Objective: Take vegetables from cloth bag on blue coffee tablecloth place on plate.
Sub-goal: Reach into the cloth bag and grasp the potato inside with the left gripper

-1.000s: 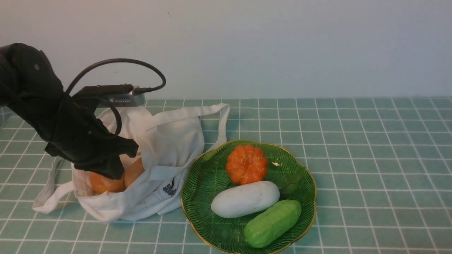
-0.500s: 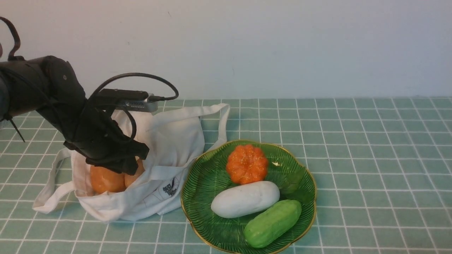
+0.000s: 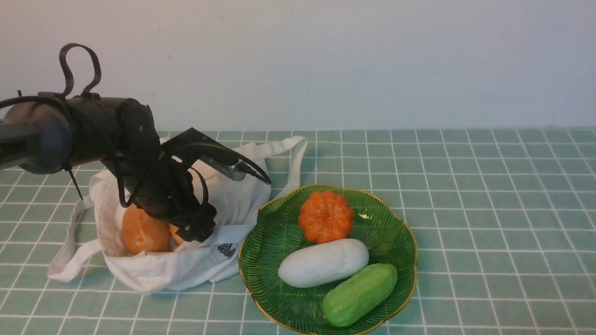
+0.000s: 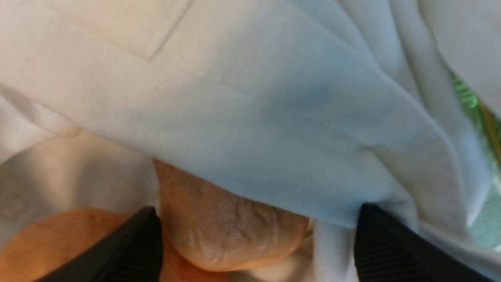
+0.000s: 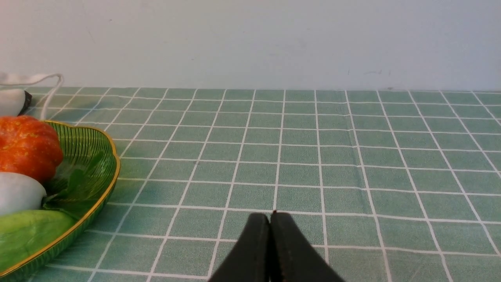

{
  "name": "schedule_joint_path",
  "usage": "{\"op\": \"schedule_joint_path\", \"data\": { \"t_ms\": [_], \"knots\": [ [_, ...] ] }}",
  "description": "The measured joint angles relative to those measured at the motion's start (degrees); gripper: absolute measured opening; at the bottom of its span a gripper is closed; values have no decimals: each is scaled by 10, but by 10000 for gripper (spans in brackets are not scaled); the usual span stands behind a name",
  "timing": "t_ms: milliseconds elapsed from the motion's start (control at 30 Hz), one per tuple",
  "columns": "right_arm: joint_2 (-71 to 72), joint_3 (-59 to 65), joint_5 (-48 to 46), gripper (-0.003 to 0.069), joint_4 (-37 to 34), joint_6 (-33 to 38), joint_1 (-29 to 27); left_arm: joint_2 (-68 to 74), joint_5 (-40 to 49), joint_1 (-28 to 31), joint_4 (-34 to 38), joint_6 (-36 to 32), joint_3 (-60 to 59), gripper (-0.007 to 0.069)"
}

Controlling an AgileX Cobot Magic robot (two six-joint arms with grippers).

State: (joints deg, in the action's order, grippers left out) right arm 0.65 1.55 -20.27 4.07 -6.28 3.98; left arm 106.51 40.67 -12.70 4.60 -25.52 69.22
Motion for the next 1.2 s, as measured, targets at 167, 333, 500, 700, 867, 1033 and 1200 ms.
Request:
{"op": "schedule_joint_path", "data": {
  "t_ms": [167,333,500,700,867,1033,1200],
  "knots": [
    [0,0,0,-16,0,0,0,0,-9,0,-42,30,1,604],
    [0,0,0,-16,0,0,0,0,-5,0,-64,112,18,594],
    [0,0,0,-16,0,0,0,-4,0,0,-75,161,40,594],
    [0,0,0,-16,0,0,0,-5,1,0,-104,169,45,594],
    [0,0,0,-16,0,0,0,-10,18,0,-133,178,47,594],
    [0,0,0,-16,0,0,0,-20,41,0,-173,223,61,594],
    [0,0,0,-16,0,0,0,-15,33,0,-186,273,62,594]
  ]
}}
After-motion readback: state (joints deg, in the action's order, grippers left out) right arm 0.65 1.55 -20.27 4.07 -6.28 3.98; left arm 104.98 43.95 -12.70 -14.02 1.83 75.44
